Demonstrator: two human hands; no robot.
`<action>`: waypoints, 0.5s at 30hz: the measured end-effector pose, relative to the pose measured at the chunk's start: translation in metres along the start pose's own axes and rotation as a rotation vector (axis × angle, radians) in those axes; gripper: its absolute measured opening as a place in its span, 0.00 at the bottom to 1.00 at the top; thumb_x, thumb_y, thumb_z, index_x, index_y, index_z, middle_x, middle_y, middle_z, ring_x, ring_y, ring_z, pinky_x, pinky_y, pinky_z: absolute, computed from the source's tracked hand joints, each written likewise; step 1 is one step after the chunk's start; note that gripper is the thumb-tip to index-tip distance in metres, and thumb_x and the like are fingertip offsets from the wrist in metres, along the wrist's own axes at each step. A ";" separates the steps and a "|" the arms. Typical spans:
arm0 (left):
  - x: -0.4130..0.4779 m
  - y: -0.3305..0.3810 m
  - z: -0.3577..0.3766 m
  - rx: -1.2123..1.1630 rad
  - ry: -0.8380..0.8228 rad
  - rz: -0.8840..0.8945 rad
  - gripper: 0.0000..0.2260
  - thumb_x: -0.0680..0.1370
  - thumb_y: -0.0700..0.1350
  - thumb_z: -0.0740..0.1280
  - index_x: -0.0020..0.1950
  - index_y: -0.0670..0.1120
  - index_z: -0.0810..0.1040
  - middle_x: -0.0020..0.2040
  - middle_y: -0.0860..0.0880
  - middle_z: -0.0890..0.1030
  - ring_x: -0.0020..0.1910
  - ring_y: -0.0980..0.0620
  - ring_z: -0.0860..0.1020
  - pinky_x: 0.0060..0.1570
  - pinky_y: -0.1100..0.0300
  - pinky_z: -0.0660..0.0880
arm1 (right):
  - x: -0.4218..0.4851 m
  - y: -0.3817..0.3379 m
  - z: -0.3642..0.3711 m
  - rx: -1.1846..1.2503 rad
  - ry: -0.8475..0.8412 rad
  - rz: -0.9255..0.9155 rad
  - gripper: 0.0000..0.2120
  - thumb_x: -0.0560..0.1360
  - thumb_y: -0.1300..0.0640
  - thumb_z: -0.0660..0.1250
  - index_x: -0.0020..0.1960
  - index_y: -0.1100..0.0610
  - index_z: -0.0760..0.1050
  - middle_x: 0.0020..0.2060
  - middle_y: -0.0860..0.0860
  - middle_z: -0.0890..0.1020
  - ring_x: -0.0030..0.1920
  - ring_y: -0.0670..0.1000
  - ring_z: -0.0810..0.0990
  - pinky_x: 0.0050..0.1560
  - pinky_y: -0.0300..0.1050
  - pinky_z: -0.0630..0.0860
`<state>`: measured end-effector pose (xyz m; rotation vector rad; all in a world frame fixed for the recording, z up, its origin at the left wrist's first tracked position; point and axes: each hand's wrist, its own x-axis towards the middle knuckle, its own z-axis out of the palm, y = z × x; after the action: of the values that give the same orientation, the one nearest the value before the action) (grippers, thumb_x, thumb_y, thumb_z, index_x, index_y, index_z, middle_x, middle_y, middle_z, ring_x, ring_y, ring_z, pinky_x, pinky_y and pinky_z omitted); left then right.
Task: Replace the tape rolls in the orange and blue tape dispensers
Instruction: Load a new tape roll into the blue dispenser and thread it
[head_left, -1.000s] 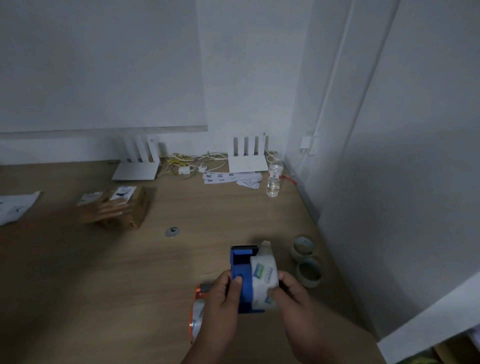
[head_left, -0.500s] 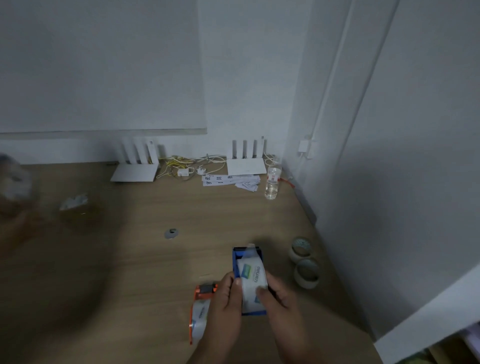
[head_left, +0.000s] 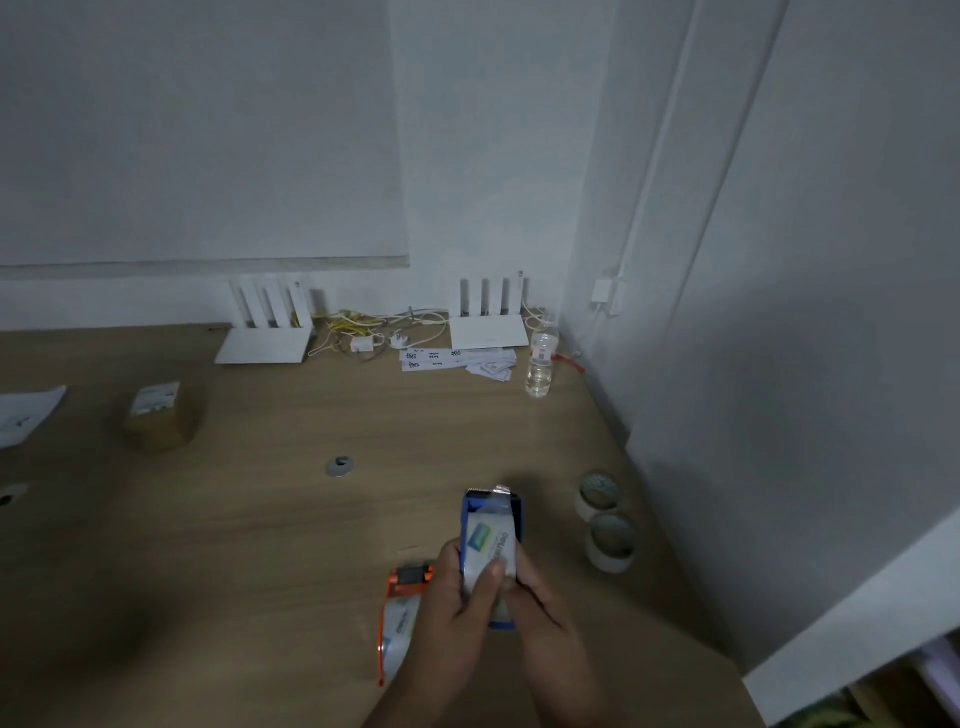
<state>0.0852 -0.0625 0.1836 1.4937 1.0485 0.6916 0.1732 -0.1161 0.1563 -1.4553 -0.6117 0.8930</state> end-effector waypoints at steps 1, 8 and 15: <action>-0.001 0.001 -0.002 -0.002 -0.015 0.016 0.08 0.83 0.34 0.66 0.51 0.47 0.75 0.41 0.55 0.79 0.37 0.79 0.78 0.40 0.84 0.71 | 0.001 0.001 -0.001 -0.020 -0.005 0.020 0.19 0.80 0.68 0.57 0.58 0.48 0.79 0.47 0.38 0.87 0.49 0.35 0.83 0.45 0.23 0.75; -0.004 0.006 -0.007 -0.001 -0.033 0.021 0.08 0.83 0.35 0.65 0.54 0.49 0.75 0.43 0.55 0.80 0.38 0.79 0.77 0.39 0.83 0.72 | 0.019 -0.013 -0.005 -0.125 0.045 0.040 0.13 0.81 0.57 0.60 0.53 0.51 0.83 0.46 0.50 0.87 0.48 0.48 0.86 0.55 0.51 0.82; -0.010 0.003 -0.007 -0.016 -0.073 0.072 0.07 0.83 0.35 0.65 0.59 0.45 0.76 0.44 0.55 0.80 0.41 0.81 0.76 0.41 0.84 0.71 | 0.044 -0.029 -0.011 -0.028 -0.031 0.150 0.10 0.78 0.53 0.67 0.51 0.58 0.83 0.43 0.56 0.88 0.44 0.53 0.87 0.37 0.41 0.81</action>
<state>0.0754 -0.0678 0.1888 1.5380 0.9351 0.6892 0.2115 -0.0837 0.1773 -1.5299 -0.5447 1.0293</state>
